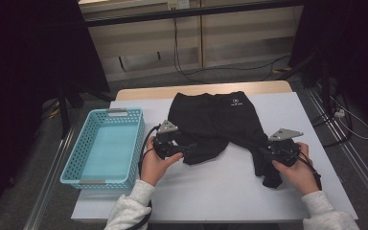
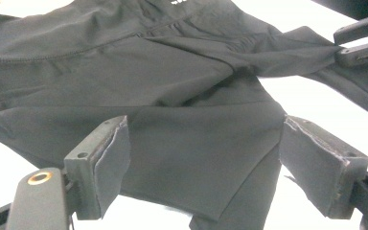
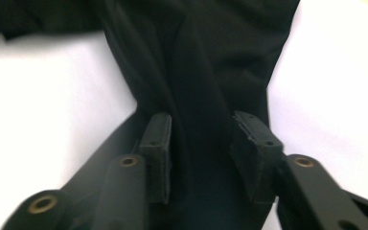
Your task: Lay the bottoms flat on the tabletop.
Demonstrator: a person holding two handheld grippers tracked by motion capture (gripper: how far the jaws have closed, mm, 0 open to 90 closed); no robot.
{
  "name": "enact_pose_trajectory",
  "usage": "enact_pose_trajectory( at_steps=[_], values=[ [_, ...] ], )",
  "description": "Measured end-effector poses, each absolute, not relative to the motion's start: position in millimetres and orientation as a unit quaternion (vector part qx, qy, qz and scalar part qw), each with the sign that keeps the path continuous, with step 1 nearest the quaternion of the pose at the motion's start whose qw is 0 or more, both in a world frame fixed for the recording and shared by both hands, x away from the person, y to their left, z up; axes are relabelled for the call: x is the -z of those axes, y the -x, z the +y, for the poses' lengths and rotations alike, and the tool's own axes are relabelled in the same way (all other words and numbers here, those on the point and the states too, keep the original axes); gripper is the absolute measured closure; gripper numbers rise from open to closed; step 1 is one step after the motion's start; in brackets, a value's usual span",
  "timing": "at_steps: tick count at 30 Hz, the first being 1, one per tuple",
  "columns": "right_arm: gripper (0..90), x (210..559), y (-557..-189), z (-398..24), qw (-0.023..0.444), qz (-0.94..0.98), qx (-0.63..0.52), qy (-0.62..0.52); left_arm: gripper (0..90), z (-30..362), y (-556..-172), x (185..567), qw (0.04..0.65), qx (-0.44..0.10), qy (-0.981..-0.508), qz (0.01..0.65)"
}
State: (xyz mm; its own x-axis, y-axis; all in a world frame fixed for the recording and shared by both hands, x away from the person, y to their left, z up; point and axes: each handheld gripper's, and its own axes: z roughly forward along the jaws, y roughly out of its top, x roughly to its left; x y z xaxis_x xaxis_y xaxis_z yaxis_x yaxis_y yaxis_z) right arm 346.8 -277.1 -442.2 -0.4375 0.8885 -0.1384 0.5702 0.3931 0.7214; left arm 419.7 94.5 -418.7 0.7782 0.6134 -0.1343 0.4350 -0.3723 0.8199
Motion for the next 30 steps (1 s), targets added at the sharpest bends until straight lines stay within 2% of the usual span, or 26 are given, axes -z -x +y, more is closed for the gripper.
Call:
enact_pose_trajectory(
  at_steps=[6, 12, 16, 18, 19, 21, 30],
  values=[
    [56.9, 427.6, -338.7, -266.6, 0.293, 0.784, -0.322, -0.443, 18.9, 94.5, -419.9, 418.6, 0.461, -0.096, -0.822, 0.319],
    [61.5, 431.9, -334.5, -249.5, 0.231, 0.809, -0.343, -0.418, 18.9, 95.2, -419.5, 418.2, 0.462, -0.096, -0.821, 0.321],
    [64.3, 451.9, -337.3, -240.7, 0.211, 0.835, -0.291, -0.417, 18.9, 95.2, -419.1, 418.2, 0.462, -0.097, -0.821, 0.322],
    [73.5, 452.6, -337.1, -241.3, 0.210, 0.831, -0.301, -0.419, 18.9, 94.9, -418.7, 417.2, 0.463, -0.098, -0.821, 0.320],
    [81.6, 452.3, -337.4, -242.2, 0.212, 0.831, -0.297, -0.420, 18.9, 94.6, -418.6, 417.0, 0.463, -0.098, -0.821, 0.319],
    [85.8, 452.6, -337.8, -243.5, 0.210, 0.829, -0.302, -0.421, 18.9, 93.8, -418.1, 416.9, 0.462, -0.098, -0.822, 0.319],
    [87.6, 435.9, -331.4, -240.4, 0.168, 0.818, -0.358, -0.417, 19.1, 94.4, -417.6, 415.6, 0.466, -0.098, -0.819, 0.319]
  ],
)
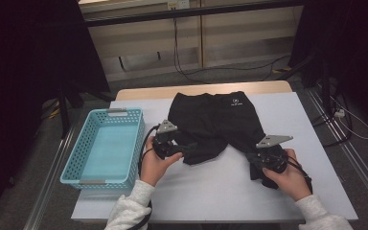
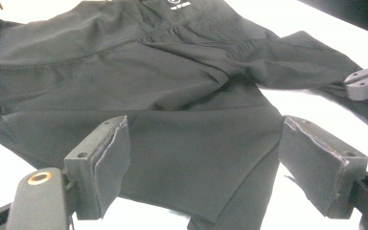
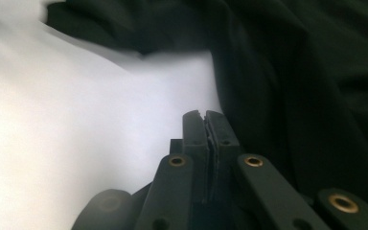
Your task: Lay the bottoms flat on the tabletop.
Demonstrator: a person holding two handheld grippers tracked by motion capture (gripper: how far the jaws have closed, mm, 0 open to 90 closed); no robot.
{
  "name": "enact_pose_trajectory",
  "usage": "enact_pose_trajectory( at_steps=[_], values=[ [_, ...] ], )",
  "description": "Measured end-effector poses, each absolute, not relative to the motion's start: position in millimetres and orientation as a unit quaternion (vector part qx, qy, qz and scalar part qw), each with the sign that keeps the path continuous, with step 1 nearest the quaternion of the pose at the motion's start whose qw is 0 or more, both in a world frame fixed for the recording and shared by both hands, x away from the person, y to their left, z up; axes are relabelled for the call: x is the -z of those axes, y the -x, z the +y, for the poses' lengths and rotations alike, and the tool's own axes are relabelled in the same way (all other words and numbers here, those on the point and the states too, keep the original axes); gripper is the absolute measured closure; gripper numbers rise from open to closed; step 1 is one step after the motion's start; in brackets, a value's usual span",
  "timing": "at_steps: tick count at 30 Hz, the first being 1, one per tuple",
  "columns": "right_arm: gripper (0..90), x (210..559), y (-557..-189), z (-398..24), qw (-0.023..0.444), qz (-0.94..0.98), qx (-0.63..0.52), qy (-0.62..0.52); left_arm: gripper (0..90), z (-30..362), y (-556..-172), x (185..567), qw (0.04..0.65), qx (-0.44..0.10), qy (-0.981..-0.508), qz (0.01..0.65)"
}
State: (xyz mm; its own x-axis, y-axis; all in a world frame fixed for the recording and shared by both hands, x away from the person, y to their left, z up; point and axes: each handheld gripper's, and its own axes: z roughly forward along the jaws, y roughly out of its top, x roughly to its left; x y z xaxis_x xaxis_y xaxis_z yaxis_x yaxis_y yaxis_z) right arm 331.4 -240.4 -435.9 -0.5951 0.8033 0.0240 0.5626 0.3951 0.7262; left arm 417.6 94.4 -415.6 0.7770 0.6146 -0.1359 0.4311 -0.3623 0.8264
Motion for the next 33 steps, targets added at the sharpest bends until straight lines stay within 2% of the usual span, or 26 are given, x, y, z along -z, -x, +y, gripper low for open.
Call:
enact_pose_trajectory(
  at_steps=[9, 13, 14, 15, 17, 19, 21, 27, 33],
  values=[
    [87.6, 417.5, -317.2, -225.7, 0.139, 0.808, -0.420, -0.388, 19.1, 91.5, -413.9, 412.9, 0.468, -0.098, -0.820, 0.314],
    [87.3, 418.9, -309.9, -222.0, 0.103, 0.806, -0.446, -0.376, 19.0, 89.6, -410.4, 414.2, 0.469, -0.090, -0.820, 0.315],
    [85.8, 420.6, -308.6, -220.5, 0.095, 0.806, -0.449, -0.373, 19.0, 89.2, -408.9, 415.3, 0.468, -0.088, -0.822, 0.313],
    [80.6, 424.0, -306.5, -216.5, 0.088, 0.809, -0.450, -0.366, 19.0, 88.8, -408.1, 416.0, 0.467, -0.086, -0.822, 0.314],
    [68.7, 426.8, -305.3, -212.2, 0.110, 0.812, -0.438, -0.369, 18.7, 89.6, -406.6, 415.9, 0.462, -0.087, -0.826, 0.311],
    [62.5, 425.3, -307.8, -216.5, 0.129, 0.807, -0.432, -0.382, 18.6, 89.7, -403.5, 415.6, 0.466, -0.084, -0.823, 0.313],
    [52.0, 423.7, -310.2, -226.3, 0.158, 0.796, -0.426, -0.401, 18.5, 90.0, -400.1, 416.4, 0.467, -0.080, -0.823, 0.313],
    [39.3, 430.0, -320.1, -266.9, 0.218, 0.761, -0.389, -0.471, 18.4, 88.1, -398.6, 416.4, 0.466, -0.080, -0.825, 0.309],
    [35.9, 431.0, -319.8, -295.8, 0.240, 0.724, -0.380, -0.522, 18.1, 85.7, -398.4, 415.1, 0.465, -0.084, -0.828, 0.302]
  ],
)
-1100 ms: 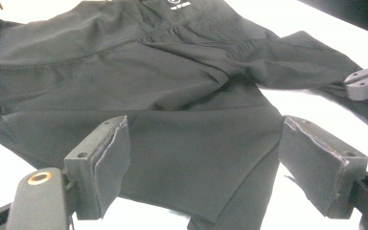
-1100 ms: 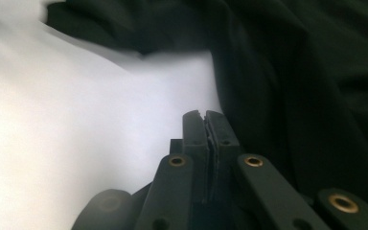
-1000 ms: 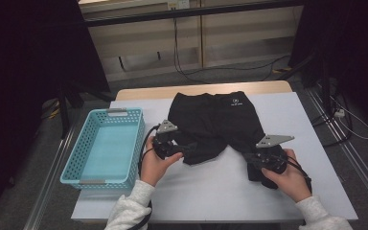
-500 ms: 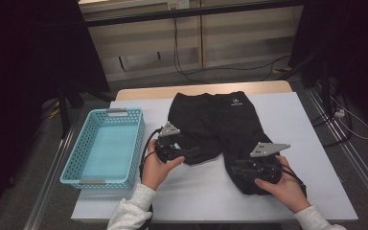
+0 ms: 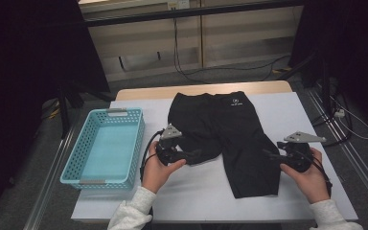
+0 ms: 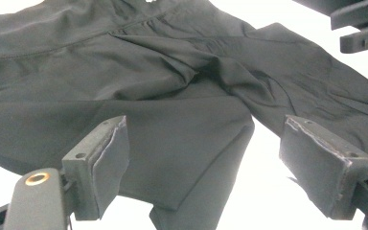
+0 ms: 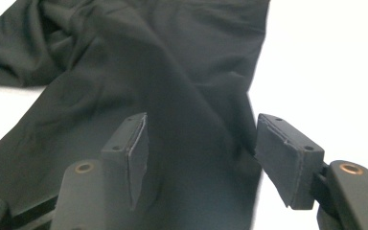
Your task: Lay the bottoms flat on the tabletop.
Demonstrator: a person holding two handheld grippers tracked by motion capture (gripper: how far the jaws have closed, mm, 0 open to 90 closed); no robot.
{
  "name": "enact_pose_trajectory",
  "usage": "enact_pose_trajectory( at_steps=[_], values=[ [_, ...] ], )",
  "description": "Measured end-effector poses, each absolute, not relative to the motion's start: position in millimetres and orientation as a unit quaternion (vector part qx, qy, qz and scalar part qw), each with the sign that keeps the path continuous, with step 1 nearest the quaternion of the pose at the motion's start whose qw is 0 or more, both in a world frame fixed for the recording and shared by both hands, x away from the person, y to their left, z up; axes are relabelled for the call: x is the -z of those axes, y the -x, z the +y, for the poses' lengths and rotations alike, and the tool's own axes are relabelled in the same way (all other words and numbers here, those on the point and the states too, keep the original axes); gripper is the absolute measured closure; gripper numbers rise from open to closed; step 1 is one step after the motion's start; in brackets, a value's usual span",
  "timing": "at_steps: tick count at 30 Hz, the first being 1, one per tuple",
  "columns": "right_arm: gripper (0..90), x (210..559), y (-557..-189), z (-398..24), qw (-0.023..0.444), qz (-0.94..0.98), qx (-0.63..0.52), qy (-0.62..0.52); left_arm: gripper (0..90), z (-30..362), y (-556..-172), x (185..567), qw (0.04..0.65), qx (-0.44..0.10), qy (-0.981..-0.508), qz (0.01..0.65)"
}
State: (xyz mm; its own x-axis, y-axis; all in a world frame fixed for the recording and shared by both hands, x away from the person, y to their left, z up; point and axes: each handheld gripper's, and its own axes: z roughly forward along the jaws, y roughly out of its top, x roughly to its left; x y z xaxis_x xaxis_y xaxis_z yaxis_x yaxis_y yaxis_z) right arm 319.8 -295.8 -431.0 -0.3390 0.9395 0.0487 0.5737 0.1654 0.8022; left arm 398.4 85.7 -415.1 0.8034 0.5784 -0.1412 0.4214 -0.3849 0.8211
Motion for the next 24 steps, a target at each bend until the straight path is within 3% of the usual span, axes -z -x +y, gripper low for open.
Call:
enact_pose_trajectory(
  at_steps=[9, 12, 19, 21, 24],
  values=[
    [36.2, 440.6, -315.5, -314.1, 0.231, 0.719, -0.364, -0.545, 17.9, 79.2, -402.0, 412.1, 0.473, -0.084, -0.825, 0.297],
    [46.0, 443.9, -314.8, -321.8, 0.229, 0.724, -0.356, -0.544, 17.9, 76.4, -403.0, 412.9, 0.470, -0.083, -0.829, 0.292],
    [52.7, 461.1, -319.8, -331.7, 0.205, 0.730, -0.349, -0.551, 17.9, 76.2, -402.6, 413.7, 0.468, -0.085, -0.829, 0.294],
    [71.8, 458.1, -321.0, -326.3, 0.202, 0.743, -0.338, -0.541, 17.7, 78.1, -400.8, 415.8, 0.466, -0.083, -0.830, 0.297],
    [85.2, 459.1, -322.2, -317.2, 0.181, 0.756, -0.353, -0.520, 17.8, 80.7, -401.9, 416.2, 0.463, -0.089, -0.829, 0.301]
  ],
)
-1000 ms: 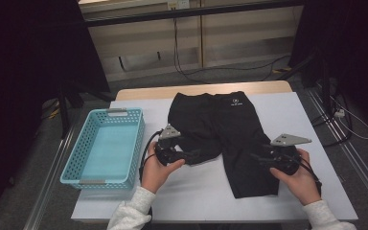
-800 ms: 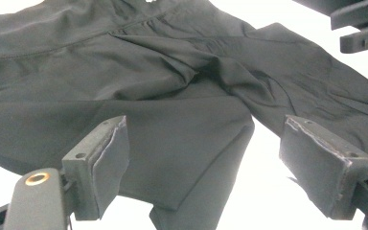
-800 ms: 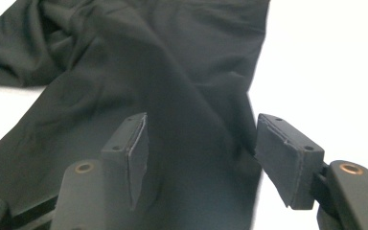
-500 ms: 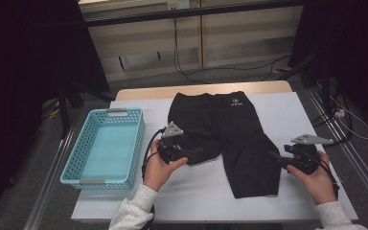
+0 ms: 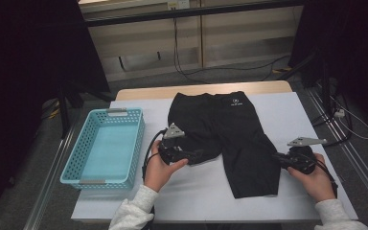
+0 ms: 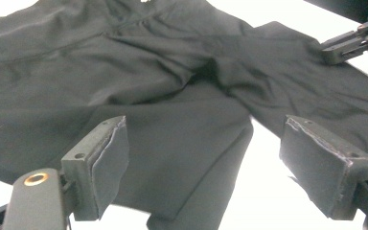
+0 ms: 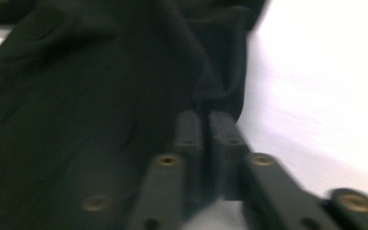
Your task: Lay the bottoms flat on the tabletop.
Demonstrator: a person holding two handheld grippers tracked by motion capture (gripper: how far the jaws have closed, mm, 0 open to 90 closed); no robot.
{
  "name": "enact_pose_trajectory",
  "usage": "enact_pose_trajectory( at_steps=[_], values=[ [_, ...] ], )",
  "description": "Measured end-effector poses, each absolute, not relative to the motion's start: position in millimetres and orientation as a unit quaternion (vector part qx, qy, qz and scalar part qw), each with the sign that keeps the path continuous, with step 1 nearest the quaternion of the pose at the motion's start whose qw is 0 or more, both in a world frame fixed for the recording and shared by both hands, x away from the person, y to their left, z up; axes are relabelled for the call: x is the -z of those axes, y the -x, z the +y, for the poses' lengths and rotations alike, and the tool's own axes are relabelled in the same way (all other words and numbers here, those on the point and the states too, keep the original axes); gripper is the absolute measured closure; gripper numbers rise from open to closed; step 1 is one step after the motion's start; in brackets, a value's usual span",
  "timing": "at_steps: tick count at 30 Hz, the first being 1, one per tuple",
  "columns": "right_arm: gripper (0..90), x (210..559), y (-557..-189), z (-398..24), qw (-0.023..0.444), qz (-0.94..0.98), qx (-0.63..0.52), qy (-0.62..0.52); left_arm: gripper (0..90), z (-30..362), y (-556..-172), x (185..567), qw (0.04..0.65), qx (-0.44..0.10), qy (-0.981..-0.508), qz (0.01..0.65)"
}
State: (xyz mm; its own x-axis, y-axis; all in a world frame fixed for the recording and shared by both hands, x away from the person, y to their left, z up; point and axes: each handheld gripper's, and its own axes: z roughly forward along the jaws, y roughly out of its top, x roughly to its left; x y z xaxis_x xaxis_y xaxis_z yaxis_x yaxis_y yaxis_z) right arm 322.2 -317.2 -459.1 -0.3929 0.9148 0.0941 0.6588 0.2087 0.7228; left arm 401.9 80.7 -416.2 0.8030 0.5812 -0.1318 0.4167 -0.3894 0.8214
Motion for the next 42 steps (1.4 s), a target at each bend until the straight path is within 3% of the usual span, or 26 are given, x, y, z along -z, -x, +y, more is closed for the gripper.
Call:
enact_pose_trajectory(
  at_steps=[3, 11, 14, 19, 21, 22, 24, 27, 32, 37, 42],
  values=[
    [88.9, 453.6, -321.5, -310.8, 0.161, 0.769, -0.355, -0.507, 17.9, 81.9, -402.5, 408.4, 0.472, -0.096, -0.825, 0.296],
    [89.2, 432.0, -325.7, -285.9, 0.171, 0.776, -0.391, -0.466, 17.7, 84.7, -401.9, 406.3, 0.477, -0.093, -0.821, 0.298],
    [88.5, 436.8, -331.5, -267.3, 0.154, 0.796, -0.384, -0.442, 17.7, 86.0, -403.2, 408.8, 0.472, -0.093, -0.823, 0.302],
    [84.8, 453.2, -341.0, -252.6, 0.166, 0.821, -0.333, -0.433, 17.8, 86.8, -400.0, 405.7, 0.477, -0.096, -0.821, 0.299],
    [79.3, 454.7, -342.5, -251.9, 0.158, 0.811, -0.346, -0.444, 17.8, 88.0, -397.2, 406.1, 0.472, -0.095, -0.825, 0.297],
    [70.4, 453.6, -342.3, -251.3, 0.167, 0.809, -0.339, -0.450, 17.8, 88.8, -396.9, 406.6, 0.474, -0.095, -0.824, 0.297],
    [68.1, 451.8, -341.2, -253.1, 0.166, 0.807, -0.343, -0.451, 17.8, 90.5, -397.0, 405.7, 0.474, -0.096, -0.822, 0.299],
    [54.7, 446.2, -337.9, -260.7, 0.177, 0.787, -0.368, -0.463, 17.7, 92.4, -397.7, 403.2, 0.479, -0.097, -0.819, 0.299],
    [44.0, 444.3, -332.0, -280.0, 0.180, 0.761, -0.380, -0.495, 17.7, 91.8, -400.9, 404.2, 0.477, -0.097, -0.819, 0.303],
    [46.5, 439.4, -321.7, -296.7, 0.209, 0.748, -0.354, -0.521, 17.7, 88.3, -400.8, 404.0, 0.478, -0.093, -0.821, 0.299],
    [54.0, 444.3, -311.3, -292.8, 0.177, 0.774, -0.353, -0.495, 17.7, 85.3, -401.5, 406.5, 0.475, -0.089, -0.823, 0.298]
  ],
)
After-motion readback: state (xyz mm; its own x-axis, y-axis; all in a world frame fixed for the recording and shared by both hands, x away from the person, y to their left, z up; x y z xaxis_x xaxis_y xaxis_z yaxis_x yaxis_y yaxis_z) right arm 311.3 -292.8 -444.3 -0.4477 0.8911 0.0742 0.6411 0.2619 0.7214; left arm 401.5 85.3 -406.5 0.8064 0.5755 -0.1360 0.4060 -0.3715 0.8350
